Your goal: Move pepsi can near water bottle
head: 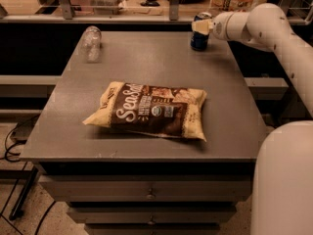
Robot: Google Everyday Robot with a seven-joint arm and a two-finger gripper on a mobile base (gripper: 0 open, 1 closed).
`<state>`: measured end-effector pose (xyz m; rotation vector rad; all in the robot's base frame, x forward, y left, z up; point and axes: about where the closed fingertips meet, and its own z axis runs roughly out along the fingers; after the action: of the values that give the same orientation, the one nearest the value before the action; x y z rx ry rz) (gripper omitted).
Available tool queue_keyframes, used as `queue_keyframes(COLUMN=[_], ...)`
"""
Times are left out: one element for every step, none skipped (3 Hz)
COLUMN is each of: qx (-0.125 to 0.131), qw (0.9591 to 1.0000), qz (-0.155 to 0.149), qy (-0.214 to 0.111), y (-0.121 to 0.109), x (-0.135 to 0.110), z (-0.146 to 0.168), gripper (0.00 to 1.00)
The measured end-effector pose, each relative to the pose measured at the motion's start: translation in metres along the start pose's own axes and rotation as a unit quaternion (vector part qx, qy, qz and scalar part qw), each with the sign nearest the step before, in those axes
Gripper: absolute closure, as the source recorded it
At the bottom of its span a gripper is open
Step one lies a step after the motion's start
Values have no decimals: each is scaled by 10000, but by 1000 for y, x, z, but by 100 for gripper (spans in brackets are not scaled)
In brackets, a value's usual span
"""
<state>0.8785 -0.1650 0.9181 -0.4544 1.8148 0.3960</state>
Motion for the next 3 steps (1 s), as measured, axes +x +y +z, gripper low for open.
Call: queue_keyframes(qx=[-160,-670,-752], qw=[9997,9963,9955], qz=[-114,-431,-489], qy=[-112,-333,-316], y=[13,56,62], x=[-15,-49,-48], z=[-3,-8,-6], gripper=[80,100,100])
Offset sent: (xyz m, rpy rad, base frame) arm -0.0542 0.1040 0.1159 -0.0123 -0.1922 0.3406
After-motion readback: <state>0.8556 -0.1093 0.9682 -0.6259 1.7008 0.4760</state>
